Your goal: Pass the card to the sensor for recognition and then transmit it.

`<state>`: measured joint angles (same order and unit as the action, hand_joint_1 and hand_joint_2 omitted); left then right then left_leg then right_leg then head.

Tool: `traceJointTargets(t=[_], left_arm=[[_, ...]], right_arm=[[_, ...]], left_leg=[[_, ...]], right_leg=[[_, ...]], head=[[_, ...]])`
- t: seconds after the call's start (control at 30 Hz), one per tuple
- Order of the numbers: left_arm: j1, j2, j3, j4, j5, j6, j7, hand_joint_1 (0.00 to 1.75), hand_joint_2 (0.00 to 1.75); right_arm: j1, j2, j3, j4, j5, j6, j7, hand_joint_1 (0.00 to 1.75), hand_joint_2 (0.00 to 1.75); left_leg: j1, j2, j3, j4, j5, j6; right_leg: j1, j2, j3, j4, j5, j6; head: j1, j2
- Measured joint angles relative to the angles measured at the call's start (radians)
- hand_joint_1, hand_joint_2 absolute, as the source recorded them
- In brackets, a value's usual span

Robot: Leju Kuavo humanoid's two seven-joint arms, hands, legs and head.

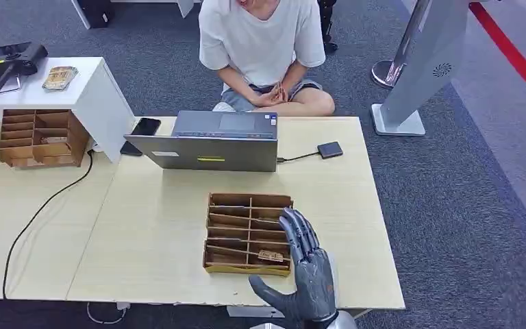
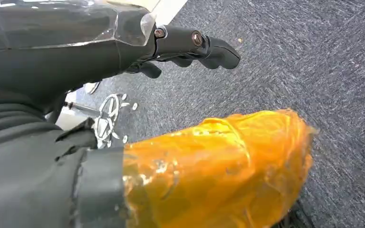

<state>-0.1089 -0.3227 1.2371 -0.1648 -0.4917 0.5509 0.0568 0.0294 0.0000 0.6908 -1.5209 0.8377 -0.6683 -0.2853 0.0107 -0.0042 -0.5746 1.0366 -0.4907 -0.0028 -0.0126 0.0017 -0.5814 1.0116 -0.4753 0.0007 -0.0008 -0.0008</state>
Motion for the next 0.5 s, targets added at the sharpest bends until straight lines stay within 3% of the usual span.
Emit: traceJointTargets(t=[0.3, 0.5], left_arm=[[0.000, 0.000, 0.000, 0.000, 0.001, 0.000, 0.000, 0.00, 0.00], [0.000, 0.000, 0.000, 0.000, 0.007, 0.000, 0.000, 0.00, 0.00]], right_arm=[[0.001, 0.002, -0.005, 0.009, 0.015, 0.000, 0.004, 0.00, 1.75], [0.001, 0.002, -0.009, 0.021, 0.118, 0.000, 0.057, 0.00, 1.75]], left_leg=[[0.000, 0.000, 0.000, 0.000, 0.000, 0.000], [0.000, 0.000, 0.000, 0.000, 0.000, 0.000]], right_leg=[[0.000, 0.000, 0.000, 0.000, 0.000, 0.000], [0.000, 0.000, 0.000, 0.000, 0.000, 0.000]], head=[[0.000, 0.000], [0.000, 0.000]])
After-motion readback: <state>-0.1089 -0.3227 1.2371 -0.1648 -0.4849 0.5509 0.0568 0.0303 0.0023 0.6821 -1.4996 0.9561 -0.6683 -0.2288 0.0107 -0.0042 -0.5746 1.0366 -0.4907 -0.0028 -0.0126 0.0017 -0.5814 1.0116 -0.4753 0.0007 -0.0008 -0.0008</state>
